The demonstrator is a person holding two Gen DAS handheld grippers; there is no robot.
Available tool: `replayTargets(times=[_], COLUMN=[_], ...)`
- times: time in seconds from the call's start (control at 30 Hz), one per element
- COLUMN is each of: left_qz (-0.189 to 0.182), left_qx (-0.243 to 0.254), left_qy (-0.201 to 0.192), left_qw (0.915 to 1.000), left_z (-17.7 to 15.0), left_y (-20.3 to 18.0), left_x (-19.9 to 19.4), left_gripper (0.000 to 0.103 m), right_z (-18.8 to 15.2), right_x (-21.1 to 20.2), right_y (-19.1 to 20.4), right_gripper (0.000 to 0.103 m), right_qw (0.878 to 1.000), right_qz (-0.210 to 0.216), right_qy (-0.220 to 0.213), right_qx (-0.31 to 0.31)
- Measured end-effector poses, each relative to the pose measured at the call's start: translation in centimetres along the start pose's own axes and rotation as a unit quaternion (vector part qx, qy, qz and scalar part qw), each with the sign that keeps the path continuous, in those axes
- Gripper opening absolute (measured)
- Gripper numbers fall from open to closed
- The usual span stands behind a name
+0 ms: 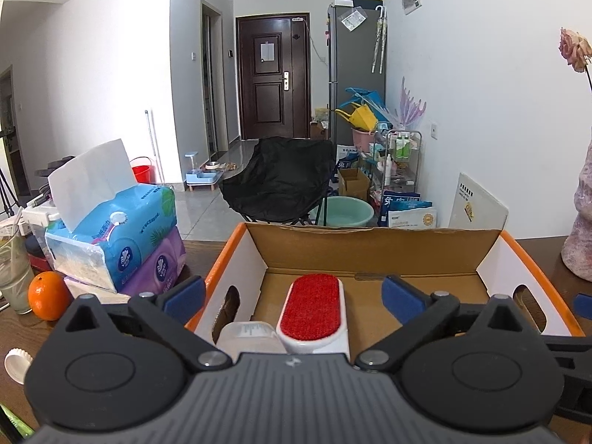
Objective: Organize rigid objects
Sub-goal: 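Open both tools to drop the blue cap and white box into the box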
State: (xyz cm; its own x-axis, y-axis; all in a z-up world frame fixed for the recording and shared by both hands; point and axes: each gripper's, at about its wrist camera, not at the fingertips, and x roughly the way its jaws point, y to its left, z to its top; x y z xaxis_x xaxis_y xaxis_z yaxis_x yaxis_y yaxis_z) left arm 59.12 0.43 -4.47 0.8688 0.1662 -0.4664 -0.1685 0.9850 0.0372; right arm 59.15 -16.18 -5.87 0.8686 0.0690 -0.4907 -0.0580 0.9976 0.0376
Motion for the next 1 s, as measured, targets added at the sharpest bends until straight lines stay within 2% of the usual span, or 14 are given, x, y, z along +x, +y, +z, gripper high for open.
replayTargets(times=[0.37,1.0], left_qz=[-0.003,-0.002], left_qx=[-0.008,0.001], left_qy=[-0.005,-0.010], left_qw=[1.0000,0.9999], left_z=[0.2,-1.2], left_y=[0.9,2.2], left_x=[-1.7,-5.2], left_gripper=[0.103,0.103], right_z=[0.0,-1.1], right_x=[-1.1,-6.1], right_y=[-0.3,-1.1], right_gripper=[0.103,0.103], right_qw=[1.000,0.999], right_qz=[0.005,0.008], right_qy=[-0.007,-0.043], right_qx=[-0.003,-0.011])
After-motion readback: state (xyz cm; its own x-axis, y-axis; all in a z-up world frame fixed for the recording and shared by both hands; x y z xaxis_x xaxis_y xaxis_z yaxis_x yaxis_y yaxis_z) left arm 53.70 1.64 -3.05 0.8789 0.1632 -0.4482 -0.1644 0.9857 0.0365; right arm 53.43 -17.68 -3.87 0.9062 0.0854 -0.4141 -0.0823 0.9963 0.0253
